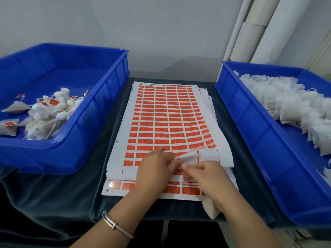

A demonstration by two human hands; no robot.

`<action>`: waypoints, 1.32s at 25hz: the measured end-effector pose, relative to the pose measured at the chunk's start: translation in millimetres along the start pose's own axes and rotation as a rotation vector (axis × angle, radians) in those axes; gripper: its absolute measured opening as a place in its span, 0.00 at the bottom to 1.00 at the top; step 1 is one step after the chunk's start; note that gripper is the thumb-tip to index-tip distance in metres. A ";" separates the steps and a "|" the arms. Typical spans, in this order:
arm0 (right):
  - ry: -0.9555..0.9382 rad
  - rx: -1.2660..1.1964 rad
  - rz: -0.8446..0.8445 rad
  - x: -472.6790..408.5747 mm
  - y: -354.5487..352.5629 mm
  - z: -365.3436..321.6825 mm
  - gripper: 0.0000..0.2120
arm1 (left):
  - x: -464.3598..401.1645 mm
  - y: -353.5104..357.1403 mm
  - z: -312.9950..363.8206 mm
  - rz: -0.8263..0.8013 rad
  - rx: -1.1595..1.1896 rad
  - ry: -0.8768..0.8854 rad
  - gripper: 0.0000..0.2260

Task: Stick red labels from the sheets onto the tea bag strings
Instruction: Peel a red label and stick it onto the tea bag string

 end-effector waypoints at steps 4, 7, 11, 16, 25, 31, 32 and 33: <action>-0.039 -0.400 0.008 -3.3 0.3 -1.3 0.11 | 6.2 -10.7 15.9 0.194 0.192 -0.077 0.11; 0.007 -0.643 -0.013 -10.7 5.8 -0.7 0.12 | 13.6 -13.3 29.9 0.202 0.222 -0.031 0.14; 0.032 -0.816 -0.072 -17.4 7.3 3.1 0.09 | 20.2 -12.4 28.2 0.181 0.328 -0.098 0.17; -0.060 -0.878 -0.192 -22.6 8.2 4.3 0.20 | 13.8 -16.6 22.2 0.208 0.401 -0.161 0.17; -0.158 -0.769 -0.187 -22.2 8.1 -0.7 0.20 | 7.1 -30.9 29.0 0.167 0.199 0.040 0.10; -0.164 -0.738 -0.185 -20.1 9.2 -1.4 0.22 | 4.9 -34.5 23.7 0.136 0.258 0.005 0.09; -0.159 -0.731 -0.179 -19.7 9.1 -1.7 0.22 | 4.9 -34.2 21.6 0.135 0.298 -0.038 0.07; -0.153 -0.722 -0.171 -19.2 9.1 -2.0 0.21 | 4.6 -33.7 19.3 0.130 0.343 -0.097 0.04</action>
Point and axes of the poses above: each hand's wrist, its own x-axis away from the middle knuckle, its own y-axis out of the palm, z = x × y, the point moved 3 cm from there along -x, towards the middle knuckle, and after that the axes turned 12 degrees about y, right-handed, at the moved point
